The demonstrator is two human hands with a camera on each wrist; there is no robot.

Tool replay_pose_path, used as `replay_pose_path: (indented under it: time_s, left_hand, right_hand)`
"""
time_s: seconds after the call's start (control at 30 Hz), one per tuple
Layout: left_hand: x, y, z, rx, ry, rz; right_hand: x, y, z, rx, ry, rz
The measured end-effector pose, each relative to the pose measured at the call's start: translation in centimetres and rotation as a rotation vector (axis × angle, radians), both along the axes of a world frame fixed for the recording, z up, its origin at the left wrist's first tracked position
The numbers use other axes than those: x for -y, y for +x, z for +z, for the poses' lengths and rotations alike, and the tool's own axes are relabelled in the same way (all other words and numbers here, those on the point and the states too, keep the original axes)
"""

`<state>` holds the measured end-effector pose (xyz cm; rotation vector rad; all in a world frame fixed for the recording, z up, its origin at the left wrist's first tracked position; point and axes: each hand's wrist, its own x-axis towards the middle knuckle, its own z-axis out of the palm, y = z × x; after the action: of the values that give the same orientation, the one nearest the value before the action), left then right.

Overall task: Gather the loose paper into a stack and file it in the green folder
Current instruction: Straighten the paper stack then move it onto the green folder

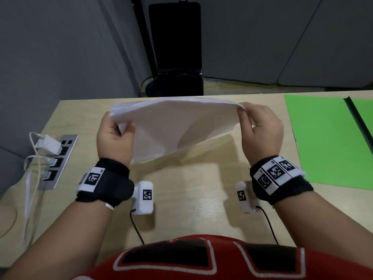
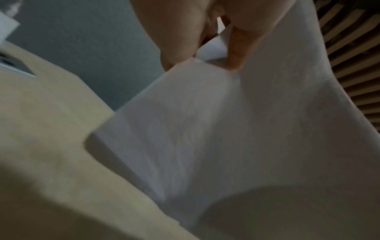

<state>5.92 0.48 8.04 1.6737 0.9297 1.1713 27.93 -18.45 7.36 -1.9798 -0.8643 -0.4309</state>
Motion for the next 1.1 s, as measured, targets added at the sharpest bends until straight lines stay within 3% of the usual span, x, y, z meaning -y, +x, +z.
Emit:
replay_pose_path:
  time_s: [0.17, 0.23, 0.43, 0.67, 0.83, 1.0, 1.1]
  left_hand:
    - [0.8, -0.4, -3.2, -0.125, -0.159, -0.117]
    - [0.6, -0.6, -3.5, -0.139, -0.191, -0.123]
    - [-2.5, -1.7, -3.4, -0.147, -0.216, -0.145]
    - [-3.7, -3.1, -3.1, -0.100, -0.342, -0.173]
    - [-1.7, -1.7, -2.5, -0.027, -0.329, -0.099]
    - [-1.5, -0.4, -1.5, 0.039, -0.197, -0.158]
    - [-1.1, -0.4, -2.4, -0.030, -0.235, -0.148]
  right_hand:
    - [0.6, -0.2, -1.4, -0.018, -0.174, 0.046]
    - [0.8, -0.3, -1.7, -0.082, -0.153, 0.066]
    - [1.4, 0.3, -2.3, -0.535, 0.123, 0.006]
    - [1.4, 0.0, -3.1, -0.944, 0.043, 0.238]
    - [0.5, -0.6, -3.0, -0.910, 0.072, 0.234]
    - [-0.4, -1.1, -1.4, -0.781, 0.240, 0.142]
    - [-0.2, -1.1, -1.5, -0.804, 0.267, 0.186]
